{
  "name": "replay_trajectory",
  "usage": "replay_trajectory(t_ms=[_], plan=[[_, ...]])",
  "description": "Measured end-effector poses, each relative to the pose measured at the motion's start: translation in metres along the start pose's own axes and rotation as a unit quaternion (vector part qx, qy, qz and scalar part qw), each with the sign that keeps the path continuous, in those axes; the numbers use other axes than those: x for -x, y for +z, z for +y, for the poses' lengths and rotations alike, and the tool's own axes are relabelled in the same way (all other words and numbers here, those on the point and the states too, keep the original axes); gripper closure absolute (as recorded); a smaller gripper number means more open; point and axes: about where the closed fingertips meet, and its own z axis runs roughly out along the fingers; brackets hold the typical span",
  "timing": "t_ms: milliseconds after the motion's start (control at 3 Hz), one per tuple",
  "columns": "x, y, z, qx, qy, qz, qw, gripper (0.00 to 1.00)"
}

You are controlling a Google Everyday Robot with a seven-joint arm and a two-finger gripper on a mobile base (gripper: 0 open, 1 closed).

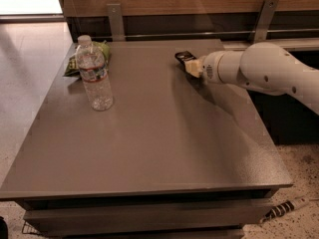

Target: Pick rxbar chocolate

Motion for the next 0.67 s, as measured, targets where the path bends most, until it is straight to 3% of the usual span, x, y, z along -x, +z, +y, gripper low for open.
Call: replay_trajectory(t_ms=[333,667], plan=[[0.032,-0.035,-0.021,-0.004,-0.013,-0.017,0.9998,1.00],[0.051,-0.051,-0.024,0.009,-0.034,-0.027,0.9990,1.00]])
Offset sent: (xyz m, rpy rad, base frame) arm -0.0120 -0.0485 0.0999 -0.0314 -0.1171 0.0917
